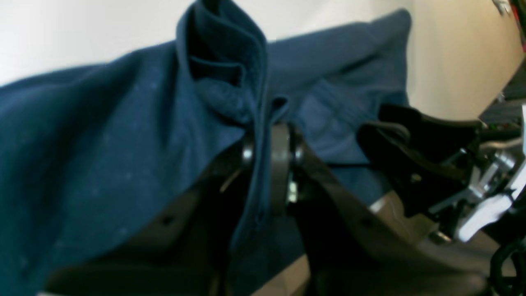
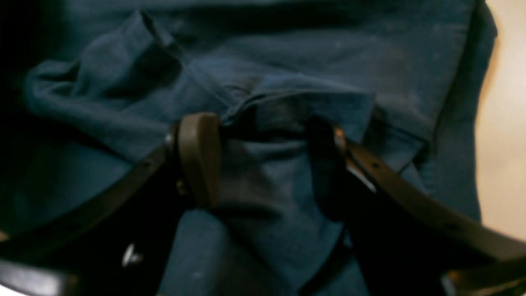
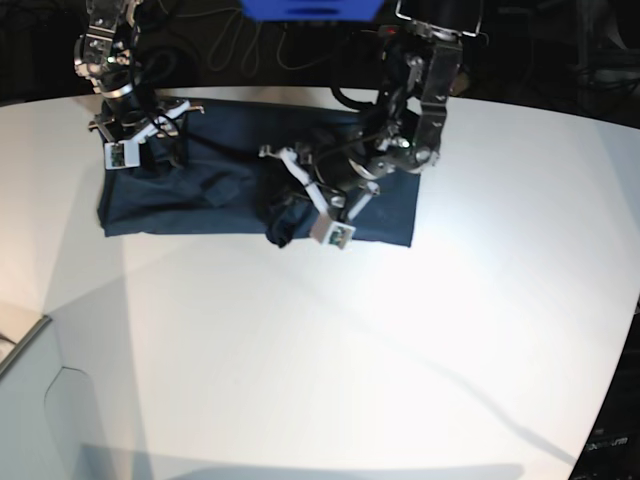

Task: Layout the t-shirt on the table in an organized manner, then fold the t-shirt properly
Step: 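Fold the strip end with the left gripper toward the right gripper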

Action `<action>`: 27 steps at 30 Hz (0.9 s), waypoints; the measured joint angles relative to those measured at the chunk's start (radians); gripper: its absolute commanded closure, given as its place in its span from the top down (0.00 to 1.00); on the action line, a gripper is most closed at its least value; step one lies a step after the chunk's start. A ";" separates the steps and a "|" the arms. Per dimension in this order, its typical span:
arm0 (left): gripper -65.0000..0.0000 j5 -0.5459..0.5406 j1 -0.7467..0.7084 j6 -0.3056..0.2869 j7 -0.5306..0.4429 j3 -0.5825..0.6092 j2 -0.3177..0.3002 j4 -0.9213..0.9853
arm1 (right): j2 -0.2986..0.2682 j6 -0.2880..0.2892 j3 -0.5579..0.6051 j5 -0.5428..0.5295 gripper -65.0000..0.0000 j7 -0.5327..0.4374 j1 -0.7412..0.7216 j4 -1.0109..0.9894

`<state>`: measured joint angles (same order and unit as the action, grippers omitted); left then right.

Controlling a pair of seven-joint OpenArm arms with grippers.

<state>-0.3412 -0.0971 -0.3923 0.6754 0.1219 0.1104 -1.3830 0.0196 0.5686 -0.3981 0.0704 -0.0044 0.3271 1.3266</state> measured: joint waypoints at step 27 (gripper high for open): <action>0.66 -0.014 -0.026 -0.010 -0.004 0.092 0.003 -0.169 | 0.000 0.001 -0.006 0.014 0.52 0.027 -0.005 0.109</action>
<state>-0.3557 -0.1230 -0.4026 0.6716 0.2142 0.1131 -1.5524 0.0196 0.5697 -0.4038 0.0849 0.0227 0.3225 1.4357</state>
